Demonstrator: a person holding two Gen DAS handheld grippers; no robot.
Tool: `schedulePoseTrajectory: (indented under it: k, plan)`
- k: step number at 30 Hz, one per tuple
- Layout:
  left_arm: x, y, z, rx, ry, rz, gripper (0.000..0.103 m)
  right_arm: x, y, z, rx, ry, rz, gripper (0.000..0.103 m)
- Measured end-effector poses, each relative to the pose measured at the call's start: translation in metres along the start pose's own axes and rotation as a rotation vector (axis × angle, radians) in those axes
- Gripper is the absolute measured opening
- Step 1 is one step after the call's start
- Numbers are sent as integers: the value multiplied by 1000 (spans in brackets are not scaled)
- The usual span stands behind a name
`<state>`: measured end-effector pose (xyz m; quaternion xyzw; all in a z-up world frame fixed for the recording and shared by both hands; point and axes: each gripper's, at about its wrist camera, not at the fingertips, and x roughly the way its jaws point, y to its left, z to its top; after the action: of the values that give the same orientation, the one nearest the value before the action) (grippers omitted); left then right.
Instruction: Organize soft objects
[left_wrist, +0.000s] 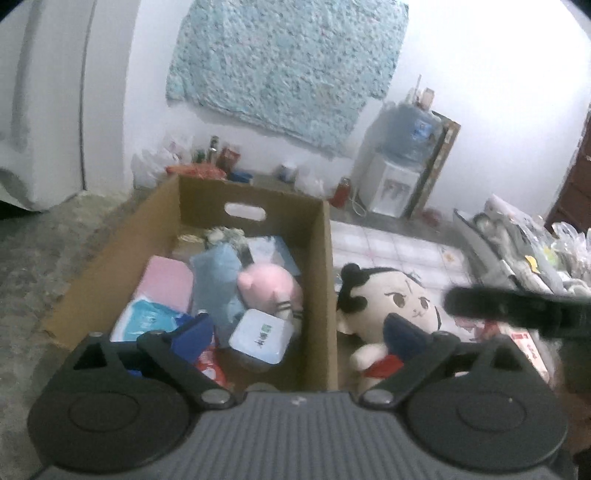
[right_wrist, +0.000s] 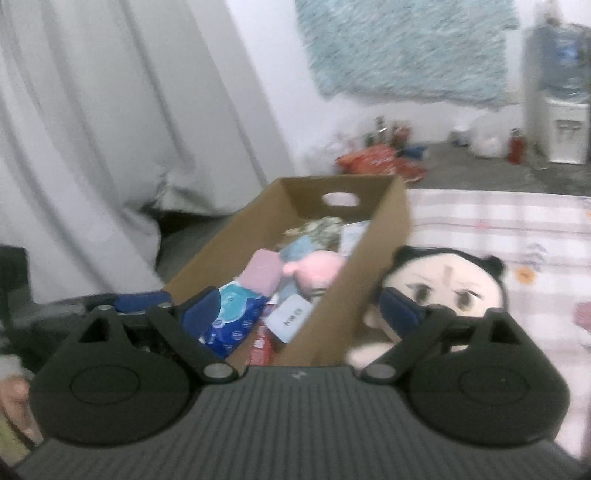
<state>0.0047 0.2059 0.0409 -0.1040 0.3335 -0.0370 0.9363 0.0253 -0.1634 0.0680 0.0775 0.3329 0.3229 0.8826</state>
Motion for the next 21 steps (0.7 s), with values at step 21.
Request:
schedulePoseTrajectory:
  k: [21]
  plan:
    - [-57,7,-19,12,19,278,103,-25,74,-52,-65,-108,-234,102]
